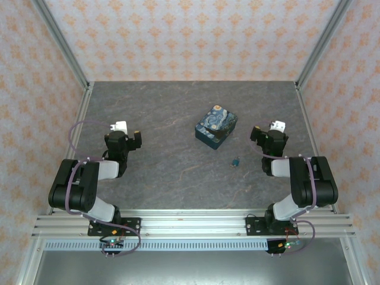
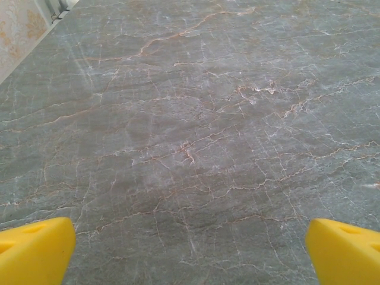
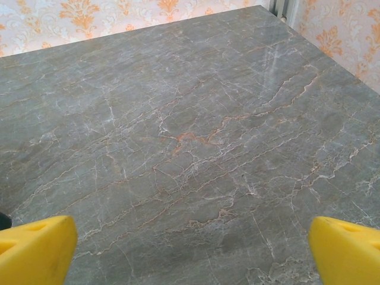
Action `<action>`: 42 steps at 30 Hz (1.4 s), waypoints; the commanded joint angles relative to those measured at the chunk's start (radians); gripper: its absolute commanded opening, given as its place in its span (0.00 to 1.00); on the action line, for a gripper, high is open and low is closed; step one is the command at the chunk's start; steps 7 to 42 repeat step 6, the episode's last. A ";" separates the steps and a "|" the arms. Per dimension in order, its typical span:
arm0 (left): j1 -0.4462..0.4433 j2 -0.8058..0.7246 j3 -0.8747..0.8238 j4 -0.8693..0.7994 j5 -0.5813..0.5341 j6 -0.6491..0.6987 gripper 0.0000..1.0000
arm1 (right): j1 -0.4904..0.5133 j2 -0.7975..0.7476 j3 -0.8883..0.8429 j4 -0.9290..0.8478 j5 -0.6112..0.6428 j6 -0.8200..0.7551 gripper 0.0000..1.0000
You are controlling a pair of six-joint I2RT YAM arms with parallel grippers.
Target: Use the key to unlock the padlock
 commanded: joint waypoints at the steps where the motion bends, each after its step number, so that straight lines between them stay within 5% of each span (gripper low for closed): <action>1: -0.006 -0.001 0.023 0.028 0.007 0.015 1.00 | -0.001 0.004 0.013 -0.017 -0.012 0.002 0.99; 42: -0.006 -0.001 0.020 0.032 0.006 0.016 1.00 | 0.000 -0.008 -0.006 0.006 -0.017 0.000 0.99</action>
